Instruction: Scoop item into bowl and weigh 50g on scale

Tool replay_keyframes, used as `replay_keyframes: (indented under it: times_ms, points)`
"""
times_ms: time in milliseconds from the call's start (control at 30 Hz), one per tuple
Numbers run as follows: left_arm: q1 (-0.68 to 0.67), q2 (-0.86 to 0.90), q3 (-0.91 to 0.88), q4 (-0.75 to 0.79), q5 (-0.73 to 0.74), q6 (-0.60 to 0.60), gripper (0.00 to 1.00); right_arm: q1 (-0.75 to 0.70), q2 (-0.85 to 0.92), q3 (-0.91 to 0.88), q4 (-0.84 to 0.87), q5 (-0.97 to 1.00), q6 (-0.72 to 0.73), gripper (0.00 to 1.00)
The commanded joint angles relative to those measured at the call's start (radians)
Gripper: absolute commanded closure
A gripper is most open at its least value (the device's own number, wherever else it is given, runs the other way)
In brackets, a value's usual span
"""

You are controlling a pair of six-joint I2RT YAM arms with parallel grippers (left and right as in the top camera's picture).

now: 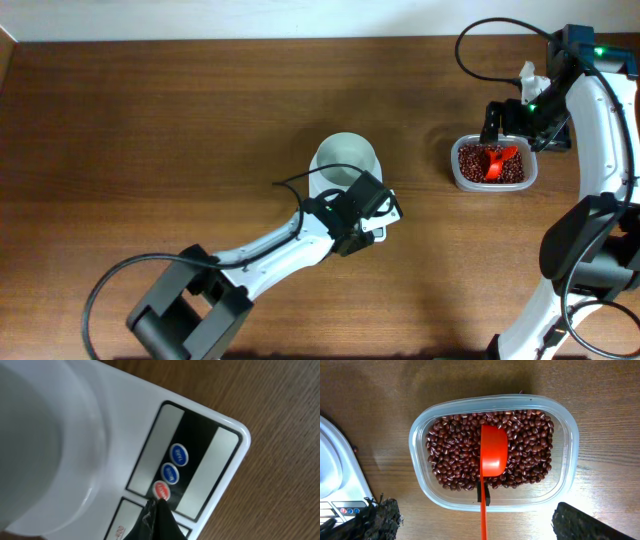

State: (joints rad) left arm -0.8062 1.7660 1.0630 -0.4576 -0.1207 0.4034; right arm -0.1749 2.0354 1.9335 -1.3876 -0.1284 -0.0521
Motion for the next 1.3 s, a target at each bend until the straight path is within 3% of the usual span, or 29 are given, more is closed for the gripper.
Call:
replay_keyframes:
  times_ms: [0, 300, 967, 1100, 1200, 1267]
  points:
    - [-0.024, 0.060, -0.003, 0.002, -0.007, 0.022, 1.00, 0.004, -0.008, 0.011, 0.000, 0.009, 0.007, 0.01]
    - [-0.029, 0.127, -0.003, 0.006, -0.071, 0.040, 1.00, 0.004, -0.008, 0.011, 0.000, 0.009, 0.007, 0.01]
    - [-0.009, 0.168, -0.001, 0.001, -0.064, 0.039, 1.00, 0.004, -0.008, 0.011, 0.000, 0.009, 0.007, 0.01]
    - [-0.006, 0.211, -0.001, 0.028, -0.146, 0.032, 1.00, 0.004, -0.008, 0.011, 0.000, 0.008, 0.007, 0.01]
    - [-0.006, 0.186, 0.023, 0.015, -0.139, 0.032, 1.00, 0.004, -0.008, 0.011, 0.000, 0.008, 0.007, 0.01]
    - [-0.009, 0.110, 0.023, 0.014, -0.033, 0.031, 1.00, 0.004, -0.008, 0.011, 0.000, 0.008, 0.007, 0.01]
